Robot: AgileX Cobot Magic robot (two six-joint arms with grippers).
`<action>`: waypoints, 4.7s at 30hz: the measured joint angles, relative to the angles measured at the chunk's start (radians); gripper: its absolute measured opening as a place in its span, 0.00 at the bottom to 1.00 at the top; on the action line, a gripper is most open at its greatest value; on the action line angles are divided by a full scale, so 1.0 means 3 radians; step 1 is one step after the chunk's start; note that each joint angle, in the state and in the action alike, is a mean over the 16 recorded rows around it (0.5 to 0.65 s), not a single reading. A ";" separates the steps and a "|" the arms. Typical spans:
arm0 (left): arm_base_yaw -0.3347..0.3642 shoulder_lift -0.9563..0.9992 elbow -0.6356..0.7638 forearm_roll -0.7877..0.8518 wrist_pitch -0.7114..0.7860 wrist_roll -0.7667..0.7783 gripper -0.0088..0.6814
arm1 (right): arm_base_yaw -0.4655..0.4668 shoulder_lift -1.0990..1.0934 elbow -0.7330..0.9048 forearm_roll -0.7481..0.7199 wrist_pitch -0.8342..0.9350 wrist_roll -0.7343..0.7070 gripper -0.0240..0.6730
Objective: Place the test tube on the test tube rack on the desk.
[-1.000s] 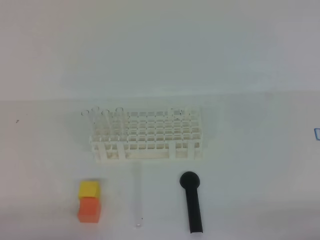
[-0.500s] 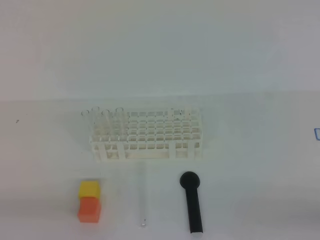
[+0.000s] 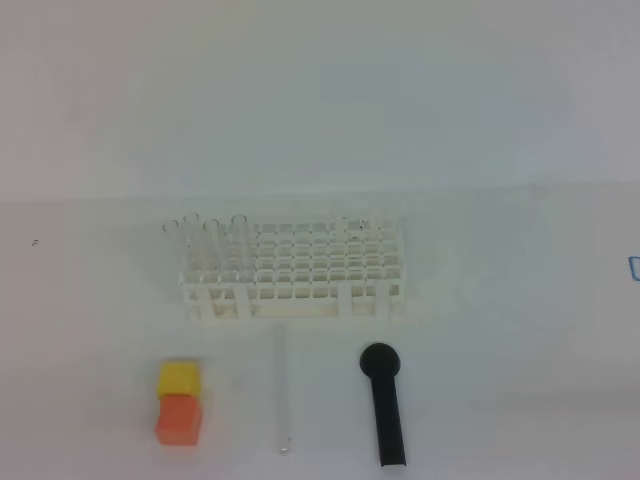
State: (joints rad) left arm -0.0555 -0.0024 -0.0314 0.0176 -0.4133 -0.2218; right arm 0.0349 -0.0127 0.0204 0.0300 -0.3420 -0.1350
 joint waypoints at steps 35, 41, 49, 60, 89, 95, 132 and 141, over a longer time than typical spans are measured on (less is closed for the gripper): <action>-0.0490 0.3581 -0.2488 -0.1114 0.3963 0.0569 0.01 | 0.0000 0.1377 -0.2212 0.0483 0.3389 -0.0250 0.03; -0.1187 0.4187 -0.2711 -0.0991 0.3661 0.0307 0.04 | 0.0000 0.1383 -0.2216 0.0531 0.3531 -0.0286 0.03; -0.1958 0.4903 -0.3012 -0.0231 0.3330 -0.0605 0.27 | 0.0000 0.1387 -0.2217 0.0538 0.3708 -0.0295 0.06; -0.2173 0.5759 -0.3322 -0.0006 0.3246 -0.0982 0.63 | 0.0000 0.1388 -0.2218 0.0542 0.3799 -0.0260 0.10; -0.2173 0.6207 -0.3468 0.0262 0.3568 -0.1032 0.53 | 0.0000 0.1389 -0.2219 0.0544 0.3819 -0.0232 0.11; -0.2173 0.6208 -0.3468 0.0275 0.3604 -0.1089 0.36 | 0.0000 0.1389 -0.2221 0.0544 0.3819 -0.0232 0.11; -0.2732 0.3366 -0.2487 0.1032 0.1287 -0.1055 0.17 | 0.0013 0.1418 -0.2224 0.1267 0.3534 -0.0770 0.12; -0.2737 0.3049 -0.1209 0.0937 -0.0884 -0.0738 0.17 | 0.0181 0.1725 -0.2225 0.2975 0.3711 -0.2410 0.15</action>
State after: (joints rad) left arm -0.8765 0.9124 -0.3942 0.2988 -0.6785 -0.4434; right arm 0.0891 0.5049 -0.6470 0.9225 0.7712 -0.8579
